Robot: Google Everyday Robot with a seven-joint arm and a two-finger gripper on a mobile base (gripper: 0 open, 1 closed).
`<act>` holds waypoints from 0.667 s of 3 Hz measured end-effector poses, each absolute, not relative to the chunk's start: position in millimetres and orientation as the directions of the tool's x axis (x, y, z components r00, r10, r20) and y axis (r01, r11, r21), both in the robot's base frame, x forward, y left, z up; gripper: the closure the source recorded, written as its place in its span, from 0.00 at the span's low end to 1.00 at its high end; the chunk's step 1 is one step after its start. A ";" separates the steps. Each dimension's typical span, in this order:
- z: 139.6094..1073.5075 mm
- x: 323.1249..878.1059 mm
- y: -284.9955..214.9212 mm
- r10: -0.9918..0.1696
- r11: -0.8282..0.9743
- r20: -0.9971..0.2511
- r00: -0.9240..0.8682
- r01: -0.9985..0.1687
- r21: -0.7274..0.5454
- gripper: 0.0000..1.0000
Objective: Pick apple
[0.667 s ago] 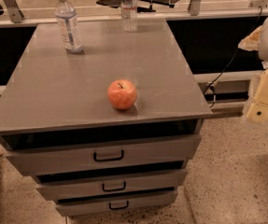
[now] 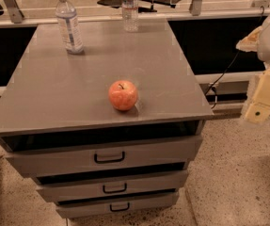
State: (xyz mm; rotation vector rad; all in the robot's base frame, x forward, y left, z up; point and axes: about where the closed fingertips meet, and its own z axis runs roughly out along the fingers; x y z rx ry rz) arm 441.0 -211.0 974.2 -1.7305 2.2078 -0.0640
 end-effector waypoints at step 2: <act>922.6 489.6 -115.7 -0.891 0.121 -0.451 -0.039 -0.980 -0.156 0.00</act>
Offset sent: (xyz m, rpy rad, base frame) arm 0.0755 0.1475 -0.0733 0.3848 0.0432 0.2936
